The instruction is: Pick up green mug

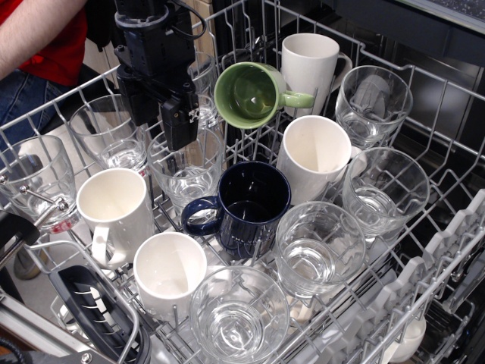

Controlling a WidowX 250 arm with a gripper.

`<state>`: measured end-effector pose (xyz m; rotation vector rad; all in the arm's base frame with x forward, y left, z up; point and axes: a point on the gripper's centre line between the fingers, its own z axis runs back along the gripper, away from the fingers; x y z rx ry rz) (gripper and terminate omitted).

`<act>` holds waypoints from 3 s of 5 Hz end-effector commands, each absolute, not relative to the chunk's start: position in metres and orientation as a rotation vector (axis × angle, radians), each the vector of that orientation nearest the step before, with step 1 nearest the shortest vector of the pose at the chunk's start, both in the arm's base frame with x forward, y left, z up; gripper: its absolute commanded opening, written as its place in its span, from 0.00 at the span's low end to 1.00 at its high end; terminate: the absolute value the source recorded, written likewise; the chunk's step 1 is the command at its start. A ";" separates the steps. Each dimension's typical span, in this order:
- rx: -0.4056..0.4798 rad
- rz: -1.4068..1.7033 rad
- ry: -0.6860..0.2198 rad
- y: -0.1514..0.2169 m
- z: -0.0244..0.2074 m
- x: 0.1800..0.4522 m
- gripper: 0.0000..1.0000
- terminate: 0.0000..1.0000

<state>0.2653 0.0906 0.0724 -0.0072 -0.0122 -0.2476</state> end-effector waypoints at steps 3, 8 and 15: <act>0.177 -0.582 -0.237 0.080 0.099 0.317 1.00 0.00; 0.329 -0.490 -0.550 0.112 0.062 0.434 1.00 0.00; 0.350 -0.175 -0.424 0.123 0.029 0.490 0.00 0.00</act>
